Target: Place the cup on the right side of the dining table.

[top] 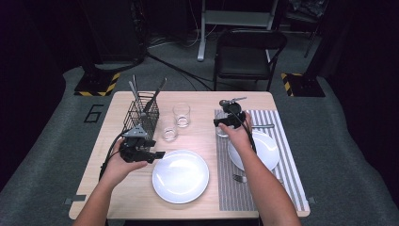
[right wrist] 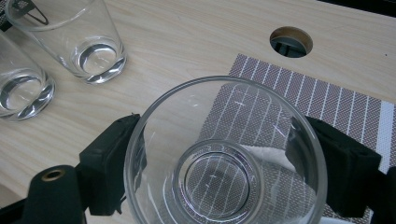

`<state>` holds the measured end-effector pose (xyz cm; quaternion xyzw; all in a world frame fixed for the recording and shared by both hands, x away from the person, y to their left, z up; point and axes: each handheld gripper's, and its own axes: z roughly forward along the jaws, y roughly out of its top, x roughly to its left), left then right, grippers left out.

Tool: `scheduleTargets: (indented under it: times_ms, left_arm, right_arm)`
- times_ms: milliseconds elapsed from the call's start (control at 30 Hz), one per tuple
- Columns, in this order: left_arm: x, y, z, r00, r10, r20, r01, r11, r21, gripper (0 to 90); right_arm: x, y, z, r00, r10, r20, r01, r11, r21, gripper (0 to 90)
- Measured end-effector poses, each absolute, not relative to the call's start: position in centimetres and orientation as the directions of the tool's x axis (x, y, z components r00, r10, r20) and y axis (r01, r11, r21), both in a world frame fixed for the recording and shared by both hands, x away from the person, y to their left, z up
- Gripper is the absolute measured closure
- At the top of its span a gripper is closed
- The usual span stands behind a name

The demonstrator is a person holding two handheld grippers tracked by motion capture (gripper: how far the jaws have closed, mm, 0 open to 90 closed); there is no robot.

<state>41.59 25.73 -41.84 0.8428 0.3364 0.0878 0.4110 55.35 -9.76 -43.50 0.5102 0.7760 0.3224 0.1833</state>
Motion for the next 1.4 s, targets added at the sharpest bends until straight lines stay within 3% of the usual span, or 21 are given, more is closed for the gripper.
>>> scheduleTargets:
  times_ms: [1400]
  left_arm:
    - [41.6,25.7,-42.0,0.755,0.643,-0.129,0.494,-0.429,0.756,32.9]
  right_arm:
    - [55.4,-9.9,-45.8,-0.394,0.917,0.058,0.698,0.258,0.668,17.0]
